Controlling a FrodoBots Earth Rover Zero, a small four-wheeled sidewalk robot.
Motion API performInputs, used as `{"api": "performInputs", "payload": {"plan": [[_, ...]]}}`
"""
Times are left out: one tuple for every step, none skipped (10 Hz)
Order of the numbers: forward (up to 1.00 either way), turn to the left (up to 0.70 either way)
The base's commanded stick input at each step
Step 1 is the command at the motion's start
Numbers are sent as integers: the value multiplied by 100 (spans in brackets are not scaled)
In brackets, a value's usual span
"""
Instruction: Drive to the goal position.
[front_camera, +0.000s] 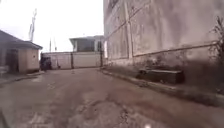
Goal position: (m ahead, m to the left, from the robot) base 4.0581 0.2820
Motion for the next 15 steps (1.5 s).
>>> {"api": "performInputs", "payload": {"plan": [[85, -34], [85, -34], [85, -10], [85, 0], [85, 0], [85, 0], [85, 0], [85, 0], [85, 0], [85, 0], [85, 0], [85, 0], [85, 0], [85, 0], [85, 0]]}}
